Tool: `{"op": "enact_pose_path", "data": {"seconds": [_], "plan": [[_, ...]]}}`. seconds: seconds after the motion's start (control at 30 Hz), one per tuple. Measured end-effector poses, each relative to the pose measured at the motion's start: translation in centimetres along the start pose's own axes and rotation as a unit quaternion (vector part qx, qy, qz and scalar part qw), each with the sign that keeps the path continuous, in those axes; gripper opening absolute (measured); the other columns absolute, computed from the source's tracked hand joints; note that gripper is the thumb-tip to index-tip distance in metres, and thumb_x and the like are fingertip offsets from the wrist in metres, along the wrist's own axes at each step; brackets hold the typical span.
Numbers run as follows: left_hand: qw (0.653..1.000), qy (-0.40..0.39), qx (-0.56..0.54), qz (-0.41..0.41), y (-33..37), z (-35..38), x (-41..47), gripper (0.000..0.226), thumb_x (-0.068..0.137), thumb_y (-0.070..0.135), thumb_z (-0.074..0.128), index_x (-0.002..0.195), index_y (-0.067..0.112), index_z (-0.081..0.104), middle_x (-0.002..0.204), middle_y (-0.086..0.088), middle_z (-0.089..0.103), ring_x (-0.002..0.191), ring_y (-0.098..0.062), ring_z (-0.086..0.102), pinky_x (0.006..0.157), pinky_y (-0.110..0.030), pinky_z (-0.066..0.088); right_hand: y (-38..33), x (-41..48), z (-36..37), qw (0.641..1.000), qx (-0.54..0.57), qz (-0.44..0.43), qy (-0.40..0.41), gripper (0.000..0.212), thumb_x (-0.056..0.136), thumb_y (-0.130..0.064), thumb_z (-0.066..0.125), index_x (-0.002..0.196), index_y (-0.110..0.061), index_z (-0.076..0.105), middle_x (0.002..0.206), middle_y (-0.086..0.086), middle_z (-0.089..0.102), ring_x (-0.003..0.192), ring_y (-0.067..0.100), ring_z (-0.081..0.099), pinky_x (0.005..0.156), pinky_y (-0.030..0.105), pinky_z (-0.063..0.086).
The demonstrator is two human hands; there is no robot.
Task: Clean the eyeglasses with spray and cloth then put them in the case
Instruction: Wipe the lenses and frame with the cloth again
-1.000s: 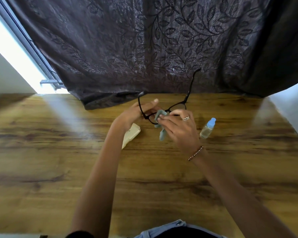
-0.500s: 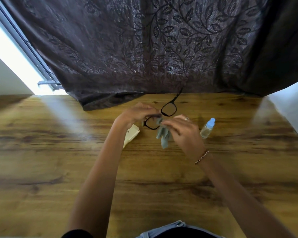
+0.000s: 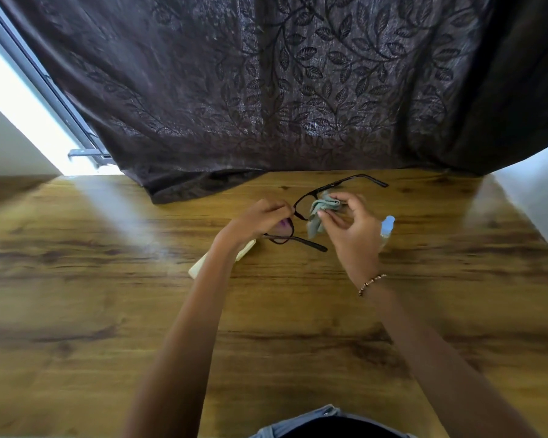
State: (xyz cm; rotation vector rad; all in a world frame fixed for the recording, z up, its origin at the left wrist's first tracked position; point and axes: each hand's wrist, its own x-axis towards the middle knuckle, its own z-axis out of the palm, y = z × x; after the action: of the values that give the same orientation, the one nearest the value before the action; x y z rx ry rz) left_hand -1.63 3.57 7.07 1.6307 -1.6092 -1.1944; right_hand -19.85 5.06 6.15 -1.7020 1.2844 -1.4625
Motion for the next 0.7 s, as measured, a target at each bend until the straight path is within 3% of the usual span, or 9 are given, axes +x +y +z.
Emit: {"op": "enact_pose_path", "data": {"seconds": [0.13,0.23,0.33,0.5,0.6,0.7], "plan": [[0.998,-0.023,-0.06,0.003,-0.4,0.7,-0.4,0.02,0.098,0.027,0.052,0.086,0.018,0.065,0.075,0.009,0.061,0.07,0.0,0.054,0.069,-0.017,0.041,0.5,0.5,0.2,0.985,-0.125,-0.121,-0.003,0.015,0.084,-0.011,0.072,0.099,-0.011,0.073,0.095,-0.002,0.071,0.083,0.005,0.065,0.074,0.018,0.054],[0.997,-0.014,-0.071,0.021,-0.7,1.1,-0.5,0.022,0.098,0.02,0.051,0.091,0.004,0.063,0.071,0.004,0.056,0.058,0.008,0.052,0.063,-0.009,0.041,1.4,0.8,0.4,0.951,-0.24,-0.195,-0.026,0.014,0.085,-0.01,0.07,0.098,-0.008,0.073,0.094,0.003,0.07,0.086,0.019,0.063,0.077,0.025,0.05],[0.998,0.004,-0.056,0.029,-0.9,1.2,-0.6,0.023,0.099,0.018,0.05,0.082,0.009,0.064,0.065,0.008,0.055,0.053,0.009,0.05,0.059,-0.007,0.038,2.0,0.0,0.1,0.924,-0.301,-0.228,-0.057,0.015,0.088,-0.008,0.065,0.102,-0.002,0.07,0.096,0.008,0.064,0.09,0.023,0.057,0.077,0.03,0.049],[0.996,0.005,0.055,0.065,-0.5,2.0,-0.4,0.021,0.098,0.021,0.052,0.084,0.016,0.067,0.074,0.011,0.062,0.074,-0.007,0.056,0.075,-0.027,0.044,2.0,-0.8,0.3,0.905,-0.318,-0.257,-0.118,0.022,0.089,-0.001,0.059,0.109,-0.002,0.068,0.099,0.008,0.061,0.091,0.024,0.055,0.073,0.032,0.051],[0.996,0.027,0.061,0.062,0.1,1.9,-0.6,0.02,0.098,0.022,0.052,0.084,0.018,0.066,0.072,0.012,0.061,0.071,-0.007,0.057,0.074,-0.026,0.045,2.2,0.6,0.3,0.892,-0.368,-0.252,-0.076,0.021,0.086,0.0,0.062,0.106,-0.003,0.069,0.093,0.008,0.063,0.083,0.025,0.058,0.063,0.035,0.051],[0.995,0.046,0.071,0.05,0.4,1.8,-0.4,0.023,0.098,0.023,0.051,0.088,0.014,0.069,0.078,0.001,0.067,0.074,-0.014,0.059,0.071,-0.027,0.042,2.2,0.3,0.2,0.895,-0.375,-0.233,-0.06,0.016,0.088,-0.004,0.06,0.1,-0.003,0.07,0.091,0.008,0.062,0.085,0.025,0.057,0.067,0.034,0.051]]}}
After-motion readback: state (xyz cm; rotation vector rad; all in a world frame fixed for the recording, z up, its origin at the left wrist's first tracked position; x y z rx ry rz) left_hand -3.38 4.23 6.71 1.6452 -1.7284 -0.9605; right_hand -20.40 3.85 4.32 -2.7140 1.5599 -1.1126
